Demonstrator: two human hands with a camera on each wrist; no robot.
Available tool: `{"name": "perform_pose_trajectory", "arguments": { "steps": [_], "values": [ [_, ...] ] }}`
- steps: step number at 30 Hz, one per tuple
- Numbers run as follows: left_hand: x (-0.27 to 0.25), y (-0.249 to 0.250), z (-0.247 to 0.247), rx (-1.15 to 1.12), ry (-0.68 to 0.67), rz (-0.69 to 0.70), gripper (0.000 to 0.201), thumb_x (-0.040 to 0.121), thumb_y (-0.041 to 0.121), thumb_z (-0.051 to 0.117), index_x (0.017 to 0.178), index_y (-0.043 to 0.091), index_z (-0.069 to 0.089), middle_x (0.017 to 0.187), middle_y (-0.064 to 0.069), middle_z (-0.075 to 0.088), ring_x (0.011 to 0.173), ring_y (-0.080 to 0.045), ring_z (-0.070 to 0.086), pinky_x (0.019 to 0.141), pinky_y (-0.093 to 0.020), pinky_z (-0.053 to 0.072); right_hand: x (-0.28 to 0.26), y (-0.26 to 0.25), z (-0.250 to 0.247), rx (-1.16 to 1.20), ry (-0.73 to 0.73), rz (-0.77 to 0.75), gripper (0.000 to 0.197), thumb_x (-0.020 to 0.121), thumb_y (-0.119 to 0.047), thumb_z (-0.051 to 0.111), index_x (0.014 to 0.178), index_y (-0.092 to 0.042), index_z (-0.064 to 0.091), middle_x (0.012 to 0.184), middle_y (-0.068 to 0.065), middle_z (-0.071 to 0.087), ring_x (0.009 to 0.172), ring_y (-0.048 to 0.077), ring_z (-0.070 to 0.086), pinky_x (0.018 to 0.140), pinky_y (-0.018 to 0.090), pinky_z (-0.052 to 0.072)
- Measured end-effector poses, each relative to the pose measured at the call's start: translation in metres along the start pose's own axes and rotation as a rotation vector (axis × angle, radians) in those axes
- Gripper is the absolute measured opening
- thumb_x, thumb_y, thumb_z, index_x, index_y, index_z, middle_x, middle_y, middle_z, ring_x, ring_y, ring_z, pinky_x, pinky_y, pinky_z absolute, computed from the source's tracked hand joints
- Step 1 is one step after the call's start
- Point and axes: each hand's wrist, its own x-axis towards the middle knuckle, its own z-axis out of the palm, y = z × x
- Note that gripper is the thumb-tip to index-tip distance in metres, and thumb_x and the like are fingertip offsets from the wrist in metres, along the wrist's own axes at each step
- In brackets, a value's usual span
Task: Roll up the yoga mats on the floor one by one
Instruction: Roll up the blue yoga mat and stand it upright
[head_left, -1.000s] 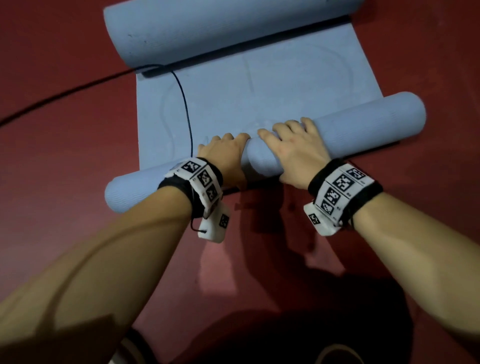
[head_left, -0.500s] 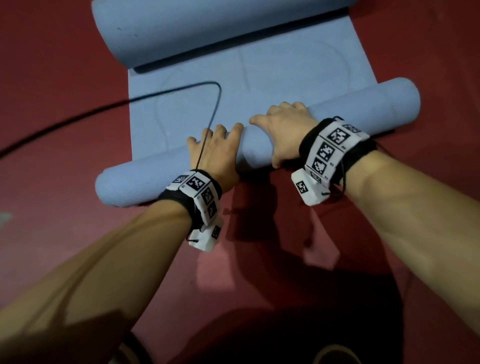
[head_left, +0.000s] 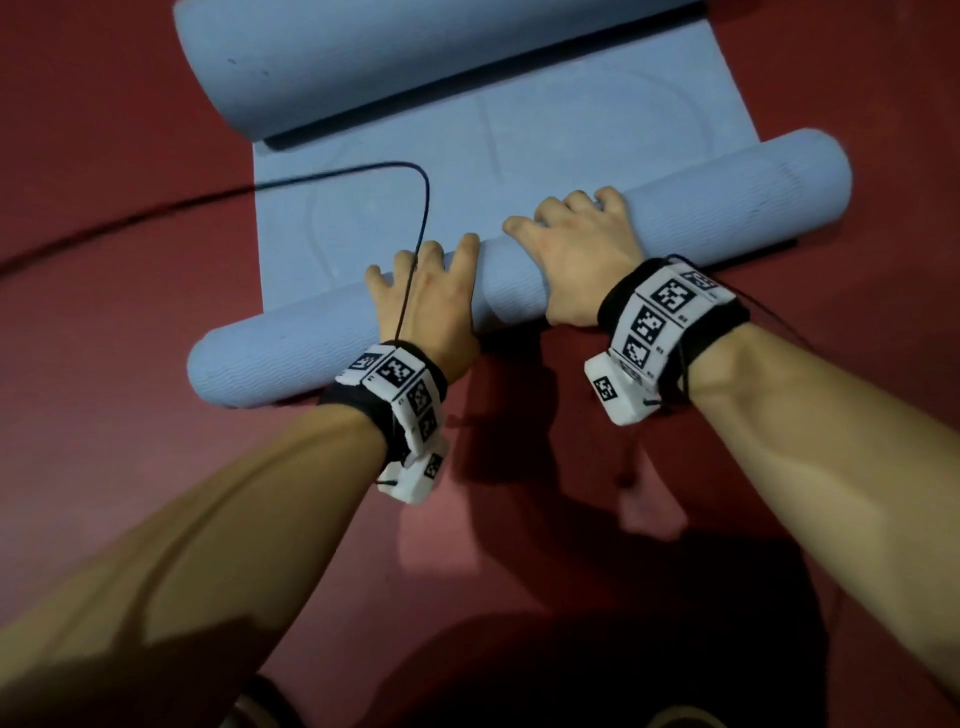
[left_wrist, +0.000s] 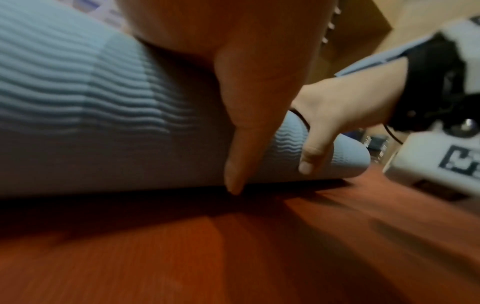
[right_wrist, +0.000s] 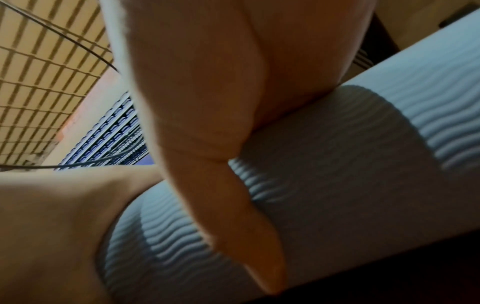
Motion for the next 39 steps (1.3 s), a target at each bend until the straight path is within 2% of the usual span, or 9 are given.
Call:
{"name": "perform_pose_trajectory", "arguments": {
  "steps": [5, 13, 18, 26, 30, 32, 34, 36, 39],
  "values": [
    [0.007, 0.001, -0.004, -0.038, -0.029, -0.019, 0.089, 0.067, 0.038, 0.081, 0.14, 0.033, 0.032, 0.126, -0.006, 0.053, 0.119, -0.034, 0.049, 0.102, -0.058, 0.032, 0.006, 0.0, -0.006, 0.002, -0.04, -0.016, 0.083, 0.062, -0.037, 0.079, 0.135, -0.033, 0.041, 0.125, 0.004, 0.054, 0.118, 0.03, 0.049, 0.104, 0.051, 0.029],
    [-0.005, 0.008, -0.015, -0.066, -0.066, -0.064, 0.077, 0.069, 0.026, 0.077, 0.136, 0.034, 0.038, 0.119, -0.005, 0.052, 0.116, -0.032, 0.048, 0.102, -0.056, 0.031, -0.009, -0.005, -0.017, 0.037, -0.078, 0.007, 0.073, 0.066, -0.029, 0.074, 0.132, -0.034, 0.043, 0.123, 0.003, 0.053, 0.117, 0.028, 0.048, 0.104, 0.052, 0.029],
    [-0.034, 0.011, -0.021, -0.104, -0.252, -0.031, 0.079, 0.068, 0.06, 0.078, 0.131, 0.037, 0.036, 0.118, -0.003, 0.052, 0.117, -0.032, 0.049, 0.098, -0.056, 0.037, -0.037, -0.013, -0.021, 0.022, -0.266, -0.006, 0.082, 0.057, -0.031, 0.084, 0.128, -0.034, 0.044, 0.118, 0.001, 0.053, 0.115, 0.027, 0.049, 0.096, 0.049, 0.036],
    [-0.08, 0.017, -0.024, -0.142, -0.501, 0.041, 0.081, 0.061, 0.04, 0.084, 0.126, 0.035, 0.037, 0.114, -0.002, 0.05, 0.116, -0.032, 0.048, 0.096, -0.058, 0.037, -0.079, -0.019, -0.016, 0.077, -0.504, -0.046, 0.086, 0.049, -0.028, 0.087, 0.125, -0.034, 0.046, 0.112, -0.001, 0.053, 0.108, 0.026, 0.049, 0.091, 0.048, 0.038],
    [-0.076, 0.017, -0.02, -0.129, -0.536, 0.05, 0.084, 0.056, 0.046, 0.086, 0.125, 0.038, 0.038, 0.112, 0.0, 0.052, 0.113, -0.03, 0.051, 0.094, -0.055, 0.042, -0.085, -0.017, -0.015, 0.074, -0.466, -0.065, 0.097, 0.054, -0.031, 0.084, 0.138, -0.037, 0.037, 0.123, 0.0, 0.05, 0.115, 0.026, 0.047, 0.099, 0.05, 0.035],
    [-0.065, 0.016, -0.025, -0.115, -0.592, 0.046, 0.085, 0.045, 0.048, 0.087, 0.117, 0.037, 0.042, 0.104, 0.002, 0.055, 0.103, -0.026, 0.058, 0.09, -0.052, 0.048, -0.09, -0.02, -0.012, 0.02, -0.39, -0.075, 0.102, 0.059, -0.035, 0.082, 0.145, -0.034, 0.028, 0.131, 0.002, 0.046, 0.122, 0.027, 0.045, 0.105, 0.054, 0.03],
    [-0.054, 0.014, -0.03, -0.125, -0.676, 0.069, 0.086, 0.036, 0.043, 0.09, 0.108, 0.032, 0.046, 0.097, 0.004, 0.06, 0.09, -0.021, 0.064, 0.085, -0.043, 0.055, -0.095, -0.023, -0.008, -0.034, -0.302, -0.076, 0.104, 0.057, -0.041, 0.084, 0.144, -0.031, 0.028, 0.131, 0.002, 0.047, 0.122, 0.027, 0.046, 0.107, 0.054, 0.03],
    [-0.045, 0.01, -0.032, -0.21, -0.726, 0.092, 0.085, 0.045, 0.037, 0.095, 0.117, 0.028, 0.05, 0.102, 0.004, 0.065, 0.093, -0.021, 0.066, 0.085, -0.039, 0.057, -0.095, -0.025, -0.006, -0.023, -0.255, -0.07, 0.099, 0.053, -0.045, 0.085, 0.138, -0.031, 0.035, 0.126, 0.001, 0.051, 0.117, 0.026, 0.049, 0.102, 0.052, 0.034],
    [-0.04, 0.004, -0.034, -0.242, -0.71, 0.083, 0.086, 0.051, 0.039, 0.093, 0.125, 0.034, 0.05, 0.113, 0.002, 0.065, 0.101, -0.021, 0.064, 0.089, -0.039, 0.056, -0.082, -0.022, -0.013, 0.03, -0.334, -0.075, 0.096, 0.048, -0.048, 0.087, 0.131, -0.033, 0.042, 0.119, 0.001, 0.052, 0.112, 0.026, 0.05, 0.095, 0.047, 0.038]
  ]
}}
